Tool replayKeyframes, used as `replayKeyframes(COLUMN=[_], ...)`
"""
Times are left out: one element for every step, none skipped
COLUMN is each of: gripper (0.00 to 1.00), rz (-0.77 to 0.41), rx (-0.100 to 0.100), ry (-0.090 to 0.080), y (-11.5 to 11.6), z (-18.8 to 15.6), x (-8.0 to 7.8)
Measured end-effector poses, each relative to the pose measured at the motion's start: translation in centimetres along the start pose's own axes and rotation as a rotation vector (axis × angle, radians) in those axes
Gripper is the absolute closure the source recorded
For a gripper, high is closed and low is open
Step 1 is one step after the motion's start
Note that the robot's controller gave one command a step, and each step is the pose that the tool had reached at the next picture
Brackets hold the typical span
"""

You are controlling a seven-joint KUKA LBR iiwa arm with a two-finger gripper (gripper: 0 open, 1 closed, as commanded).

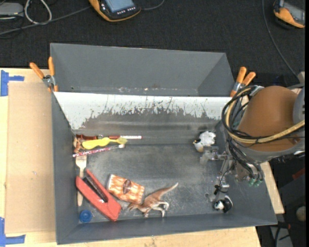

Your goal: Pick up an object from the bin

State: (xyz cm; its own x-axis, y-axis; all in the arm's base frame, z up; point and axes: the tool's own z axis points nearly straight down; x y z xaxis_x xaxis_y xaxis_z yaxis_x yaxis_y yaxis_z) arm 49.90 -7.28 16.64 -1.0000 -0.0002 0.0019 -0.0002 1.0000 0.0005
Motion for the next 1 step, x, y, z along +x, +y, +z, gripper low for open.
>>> replayKeyframes(gripper=[0.0], rz=[-0.075], rx=[0.0], ry=[-0.001], y=[4.73], z=[2.73], x=[-2.25])
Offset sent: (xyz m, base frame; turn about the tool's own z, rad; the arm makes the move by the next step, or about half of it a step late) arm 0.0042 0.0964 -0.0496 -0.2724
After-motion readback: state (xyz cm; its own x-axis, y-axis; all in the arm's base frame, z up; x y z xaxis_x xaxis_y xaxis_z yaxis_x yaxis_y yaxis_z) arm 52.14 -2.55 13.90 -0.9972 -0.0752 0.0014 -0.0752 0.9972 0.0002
